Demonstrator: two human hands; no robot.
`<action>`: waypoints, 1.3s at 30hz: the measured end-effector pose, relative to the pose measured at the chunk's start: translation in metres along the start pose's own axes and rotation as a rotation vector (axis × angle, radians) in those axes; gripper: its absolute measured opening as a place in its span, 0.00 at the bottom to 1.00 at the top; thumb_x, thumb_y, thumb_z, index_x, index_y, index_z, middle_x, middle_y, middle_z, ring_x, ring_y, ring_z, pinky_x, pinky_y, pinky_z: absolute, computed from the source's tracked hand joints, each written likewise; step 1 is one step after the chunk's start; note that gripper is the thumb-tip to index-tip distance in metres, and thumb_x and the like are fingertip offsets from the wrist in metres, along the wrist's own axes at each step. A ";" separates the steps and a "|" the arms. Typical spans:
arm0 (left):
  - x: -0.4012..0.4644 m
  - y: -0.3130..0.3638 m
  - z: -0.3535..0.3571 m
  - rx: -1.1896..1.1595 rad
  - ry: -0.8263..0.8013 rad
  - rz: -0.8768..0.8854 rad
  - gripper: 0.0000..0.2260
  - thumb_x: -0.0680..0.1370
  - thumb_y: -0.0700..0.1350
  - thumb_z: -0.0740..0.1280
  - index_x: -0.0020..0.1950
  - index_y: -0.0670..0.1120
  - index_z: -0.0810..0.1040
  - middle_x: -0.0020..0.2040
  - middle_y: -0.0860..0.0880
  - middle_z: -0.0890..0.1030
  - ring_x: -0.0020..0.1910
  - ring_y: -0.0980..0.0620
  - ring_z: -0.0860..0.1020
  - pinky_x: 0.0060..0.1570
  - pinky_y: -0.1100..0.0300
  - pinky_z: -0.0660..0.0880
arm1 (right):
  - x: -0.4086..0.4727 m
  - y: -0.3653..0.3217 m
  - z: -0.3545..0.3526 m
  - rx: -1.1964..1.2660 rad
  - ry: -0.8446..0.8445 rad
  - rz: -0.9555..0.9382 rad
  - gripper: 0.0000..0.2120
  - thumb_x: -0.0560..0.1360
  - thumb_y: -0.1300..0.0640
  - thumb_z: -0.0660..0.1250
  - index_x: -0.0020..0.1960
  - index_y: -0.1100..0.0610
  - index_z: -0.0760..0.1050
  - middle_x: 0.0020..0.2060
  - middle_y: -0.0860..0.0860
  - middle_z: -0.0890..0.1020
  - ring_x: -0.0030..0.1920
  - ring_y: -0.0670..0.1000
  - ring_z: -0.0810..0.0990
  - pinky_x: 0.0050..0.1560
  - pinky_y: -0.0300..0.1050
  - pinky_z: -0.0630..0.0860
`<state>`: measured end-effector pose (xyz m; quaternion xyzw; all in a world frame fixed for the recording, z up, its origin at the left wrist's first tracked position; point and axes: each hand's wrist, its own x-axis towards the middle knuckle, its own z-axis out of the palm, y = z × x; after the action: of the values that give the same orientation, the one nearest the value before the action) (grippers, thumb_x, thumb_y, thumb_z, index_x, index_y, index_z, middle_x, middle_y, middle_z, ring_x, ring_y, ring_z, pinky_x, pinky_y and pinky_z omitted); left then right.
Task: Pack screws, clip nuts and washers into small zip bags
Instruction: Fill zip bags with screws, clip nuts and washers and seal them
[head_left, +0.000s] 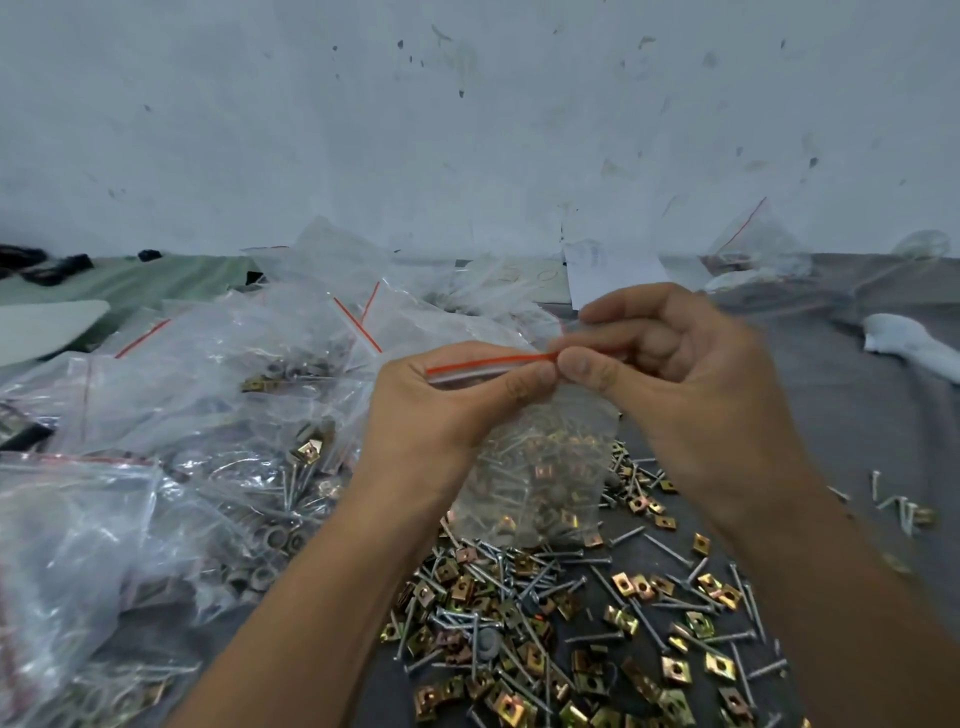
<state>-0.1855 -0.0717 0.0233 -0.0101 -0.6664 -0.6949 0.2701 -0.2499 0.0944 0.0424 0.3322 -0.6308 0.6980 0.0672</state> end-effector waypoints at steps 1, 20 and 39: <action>0.000 0.001 -0.001 0.000 -0.005 -0.010 0.14 0.70 0.45 0.80 0.51 0.40 0.89 0.46 0.40 0.89 0.49 0.37 0.88 0.56 0.41 0.83 | 0.000 0.001 0.000 0.002 0.007 0.012 0.19 0.68 0.56 0.78 0.56 0.58 0.79 0.46 0.51 0.89 0.49 0.53 0.88 0.53 0.46 0.84; -0.005 0.003 0.001 0.001 0.095 0.057 0.07 0.72 0.41 0.80 0.48 0.41 0.89 0.43 0.43 0.89 0.44 0.46 0.88 0.46 0.62 0.82 | -0.005 0.014 0.016 -0.182 0.197 -0.106 0.18 0.71 0.58 0.81 0.50 0.47 0.74 0.42 0.43 0.87 0.44 0.44 0.87 0.48 0.40 0.82; 0.002 0.000 -0.001 -0.148 0.009 -0.086 0.13 0.79 0.50 0.70 0.51 0.41 0.88 0.48 0.39 0.89 0.49 0.41 0.89 0.49 0.57 0.84 | 0.000 0.006 -0.014 -0.032 0.260 -0.011 0.19 0.63 0.50 0.82 0.49 0.53 0.79 0.40 0.50 0.89 0.40 0.49 0.88 0.43 0.37 0.82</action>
<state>-0.1868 -0.0728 0.0242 0.0019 -0.6118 -0.7533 0.2414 -0.2576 0.1061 0.0376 0.2412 -0.6261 0.7245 0.1578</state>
